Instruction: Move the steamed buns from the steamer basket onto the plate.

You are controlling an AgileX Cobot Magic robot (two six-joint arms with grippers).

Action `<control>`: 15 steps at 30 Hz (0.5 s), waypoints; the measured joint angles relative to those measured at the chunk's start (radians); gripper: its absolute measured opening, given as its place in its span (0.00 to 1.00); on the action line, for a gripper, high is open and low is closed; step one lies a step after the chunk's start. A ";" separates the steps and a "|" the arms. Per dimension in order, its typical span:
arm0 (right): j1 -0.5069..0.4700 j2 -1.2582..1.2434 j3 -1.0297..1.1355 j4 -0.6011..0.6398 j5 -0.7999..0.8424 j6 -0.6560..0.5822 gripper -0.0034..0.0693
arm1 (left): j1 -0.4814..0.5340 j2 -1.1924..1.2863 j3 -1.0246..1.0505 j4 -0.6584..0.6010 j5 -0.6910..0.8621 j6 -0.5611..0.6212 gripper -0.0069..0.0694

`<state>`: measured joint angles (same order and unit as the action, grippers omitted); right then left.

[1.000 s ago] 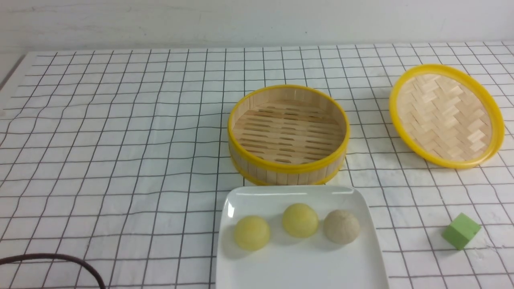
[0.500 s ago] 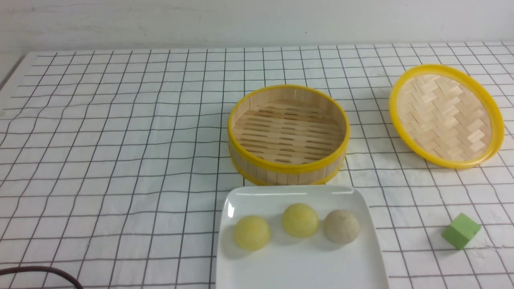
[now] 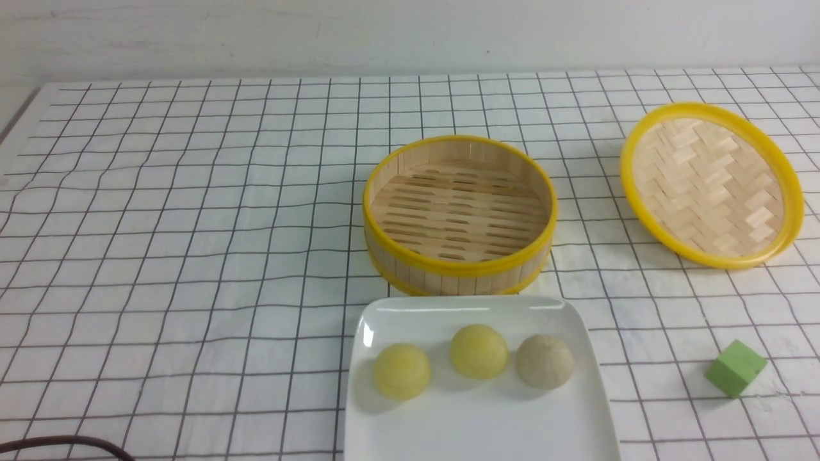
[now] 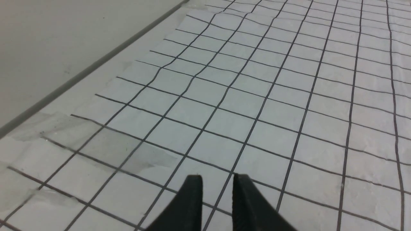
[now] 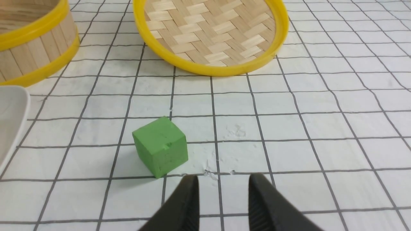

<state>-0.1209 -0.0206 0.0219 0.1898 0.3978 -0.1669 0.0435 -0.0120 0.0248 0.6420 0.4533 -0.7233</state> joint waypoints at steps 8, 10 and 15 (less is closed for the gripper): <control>0.000 0.000 0.000 0.000 0.000 0.000 0.38 | 0.000 0.000 0.001 -0.001 -0.007 -0.002 0.32; 0.000 0.000 0.000 0.000 0.000 0.000 0.38 | 0.000 0.000 0.001 -0.001 -0.007 -0.001 0.32; 0.000 0.000 0.000 0.000 0.000 0.000 0.38 | 0.000 0.000 0.003 -0.002 -0.028 -0.001 0.33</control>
<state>-0.1209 -0.0206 0.0219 0.1898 0.3978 -0.1669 0.0435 -0.0120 0.0274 0.6398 0.4256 -0.7243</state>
